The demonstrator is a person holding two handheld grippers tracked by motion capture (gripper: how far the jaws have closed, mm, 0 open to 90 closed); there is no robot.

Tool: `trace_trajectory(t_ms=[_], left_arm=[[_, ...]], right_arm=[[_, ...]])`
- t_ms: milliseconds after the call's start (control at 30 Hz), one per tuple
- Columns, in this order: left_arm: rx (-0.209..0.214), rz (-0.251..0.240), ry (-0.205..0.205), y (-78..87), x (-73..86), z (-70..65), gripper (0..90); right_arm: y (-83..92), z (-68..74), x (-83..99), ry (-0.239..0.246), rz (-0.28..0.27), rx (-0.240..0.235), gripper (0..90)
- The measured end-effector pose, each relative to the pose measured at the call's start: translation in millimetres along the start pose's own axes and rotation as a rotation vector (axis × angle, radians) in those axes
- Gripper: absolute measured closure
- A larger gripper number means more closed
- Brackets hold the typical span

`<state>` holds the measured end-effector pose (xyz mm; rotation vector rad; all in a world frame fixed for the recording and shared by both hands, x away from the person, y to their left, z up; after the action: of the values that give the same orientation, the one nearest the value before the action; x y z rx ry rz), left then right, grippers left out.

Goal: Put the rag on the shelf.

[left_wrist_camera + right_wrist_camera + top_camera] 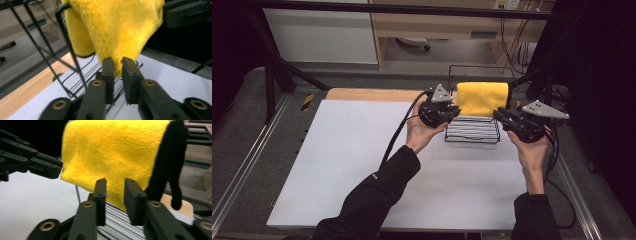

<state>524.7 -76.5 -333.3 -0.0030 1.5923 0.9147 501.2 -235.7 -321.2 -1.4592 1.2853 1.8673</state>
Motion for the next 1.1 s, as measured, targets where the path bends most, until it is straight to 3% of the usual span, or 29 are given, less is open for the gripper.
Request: trace_trajectory(t_ms=[300,467,567,667,833,1100], left_arm=[[-0.01,0.059,0.007,32.7,40.9,11.1,49.0],[-0.004,0.095,0.044,49.6,78.4,19.0,30.6],[-0.024,0.122,0.054,60.7,105.7,26.8,22.2],[-0.047,0.127,0.094,73.7,132.4,36.8,14.1],[-0.073,0.151,0.148,96.4,175.7,50.8,7.1],[-0.123,0.147,0.211,130.6,228.1,66.5,5.8]], right_arm=[[6.4,26.6,1.5,-0.024,0.022,-0.076,39.1],[-0.3,42.4,10.7,-0.032,0.049,-0.112,25.1],[-5.6,50.8,18.8,-0.037,0.069,-0.125,18.3],[-10.9,57.6,27.4,-0.035,0.09,-0.134,13.4],[-18.3,67.2,41.2,-0.028,0.111,-0.147,8.4],[-27.9,76.0,75.0,-0.03,0.165,-0.174,5.1]])
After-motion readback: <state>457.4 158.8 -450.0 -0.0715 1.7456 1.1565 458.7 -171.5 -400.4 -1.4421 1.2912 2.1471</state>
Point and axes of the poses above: each handheld gripper's, and its own axes: y roughly backward along the jaws, x roughly out of its underside, z roughly to its left, the point moved 10 cm from there along -y, roughly forward along the jaws, and after that the axes turned 7 degrees about z, right-handed, at the moved point
